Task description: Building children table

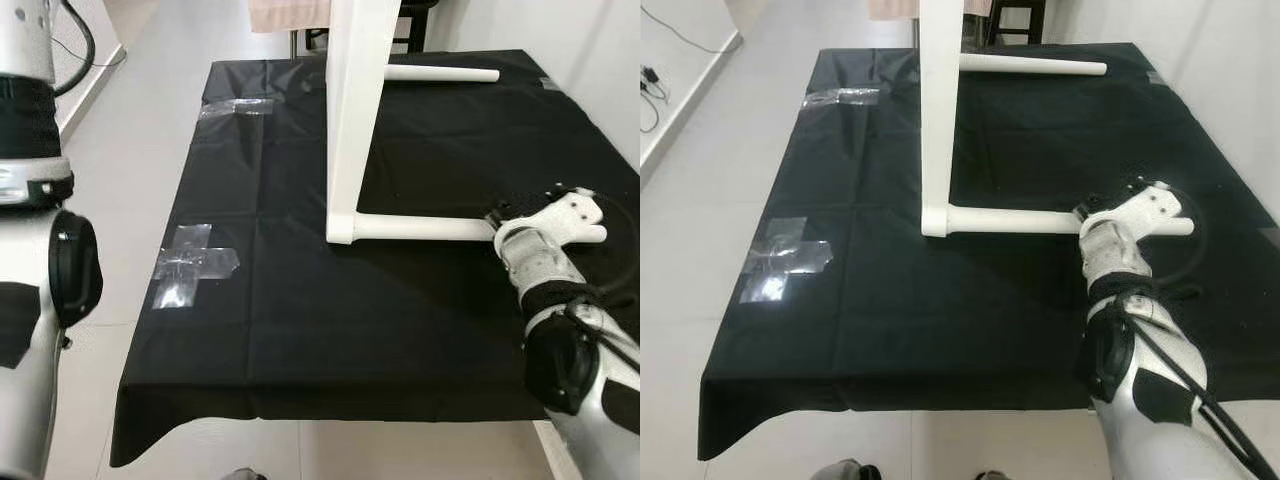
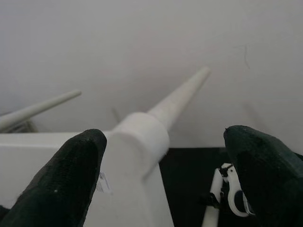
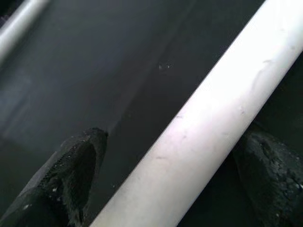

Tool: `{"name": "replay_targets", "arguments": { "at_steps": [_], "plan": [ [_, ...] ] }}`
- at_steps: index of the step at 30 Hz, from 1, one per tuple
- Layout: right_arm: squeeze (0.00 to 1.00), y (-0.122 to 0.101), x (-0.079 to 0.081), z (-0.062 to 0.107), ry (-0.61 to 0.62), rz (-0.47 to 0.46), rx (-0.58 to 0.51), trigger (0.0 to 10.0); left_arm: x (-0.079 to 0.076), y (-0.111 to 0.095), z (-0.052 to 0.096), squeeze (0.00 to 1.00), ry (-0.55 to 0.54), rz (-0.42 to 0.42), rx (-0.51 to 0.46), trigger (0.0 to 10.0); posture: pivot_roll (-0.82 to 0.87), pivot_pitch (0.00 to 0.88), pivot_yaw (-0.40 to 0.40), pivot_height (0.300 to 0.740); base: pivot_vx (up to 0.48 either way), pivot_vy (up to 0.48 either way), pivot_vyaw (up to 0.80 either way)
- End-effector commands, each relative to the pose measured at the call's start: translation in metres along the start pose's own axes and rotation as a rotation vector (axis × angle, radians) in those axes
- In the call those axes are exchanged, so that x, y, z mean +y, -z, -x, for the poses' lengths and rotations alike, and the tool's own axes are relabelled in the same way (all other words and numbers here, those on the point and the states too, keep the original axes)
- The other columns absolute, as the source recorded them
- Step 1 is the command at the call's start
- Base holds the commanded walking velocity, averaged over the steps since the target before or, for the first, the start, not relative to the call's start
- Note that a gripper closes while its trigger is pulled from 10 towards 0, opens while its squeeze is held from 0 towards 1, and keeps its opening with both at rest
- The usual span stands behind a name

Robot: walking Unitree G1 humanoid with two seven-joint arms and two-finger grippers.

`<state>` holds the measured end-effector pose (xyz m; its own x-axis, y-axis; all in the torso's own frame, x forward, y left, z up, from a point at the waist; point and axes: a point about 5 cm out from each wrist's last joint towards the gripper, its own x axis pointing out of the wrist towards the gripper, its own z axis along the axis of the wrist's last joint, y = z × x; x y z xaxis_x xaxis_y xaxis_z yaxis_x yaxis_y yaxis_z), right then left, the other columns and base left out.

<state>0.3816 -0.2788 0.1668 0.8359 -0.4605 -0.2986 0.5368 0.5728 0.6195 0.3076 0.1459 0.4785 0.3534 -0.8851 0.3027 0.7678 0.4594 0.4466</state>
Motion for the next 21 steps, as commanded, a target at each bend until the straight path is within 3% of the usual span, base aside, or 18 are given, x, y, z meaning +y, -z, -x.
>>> {"name": "replay_targets", "arguments": {
  "at_steps": [1,6,9,10,12,17,21],
  "plan": [
    [0.00,0.006,-0.009,0.001,0.013,-0.012,-0.012,10.0,-0.004,-0.004,0.004,0.00,0.033,-0.011,0.002,10.0,0.13,0.151,-0.001,0.740,0.000,0.000,0.00],
    [0.00,0.007,-0.016,0.006,-0.020,0.006,-0.051,10.0,-0.011,0.001,0.002,0.00,0.082,0.006,0.009,10.0,0.12,0.152,0.007,0.740,0.000,0.000,0.00],
    [0.00,0.002,-0.015,0.013,-0.099,-0.029,-0.101,10.0,-0.016,0.004,0.002,0.00,0.120,0.019,0.014,10.0,0.12,0.150,0.012,0.740,0.000,0.000,0.00],
    [0.00,-0.020,-0.011,0.027,-0.217,-0.091,-0.209,10.0,-0.019,0.008,0.004,0.00,0.139,0.034,0.020,10.0,0.11,0.149,0.020,0.740,0.000,0.000,0.00],
    [0.00,-0.028,-0.010,0.032,-0.260,-0.106,-0.245,10.0,-0.019,0.009,0.005,0.00,0.142,0.037,0.022,10.0,0.11,0.149,0.020,0.740,0.000,0.000,0.00],
    [0.00,-0.047,-0.005,0.054,-0.408,0.044,-0.365,10.0,-0.022,0.026,0.015,0.00,0.136,0.107,0.034,10.0,0.08,0.145,0.030,0.740,0.000,0.000,0.00],
    [0.00,-0.051,-0.009,0.063,-0.402,0.122,-0.395,10.0,-0.027,0.039,0.020,0.00,0.131,0.159,0.037,10.0,0.06,0.141,0.029,0.740,0.000,0.000,0.00]
  ]
}}
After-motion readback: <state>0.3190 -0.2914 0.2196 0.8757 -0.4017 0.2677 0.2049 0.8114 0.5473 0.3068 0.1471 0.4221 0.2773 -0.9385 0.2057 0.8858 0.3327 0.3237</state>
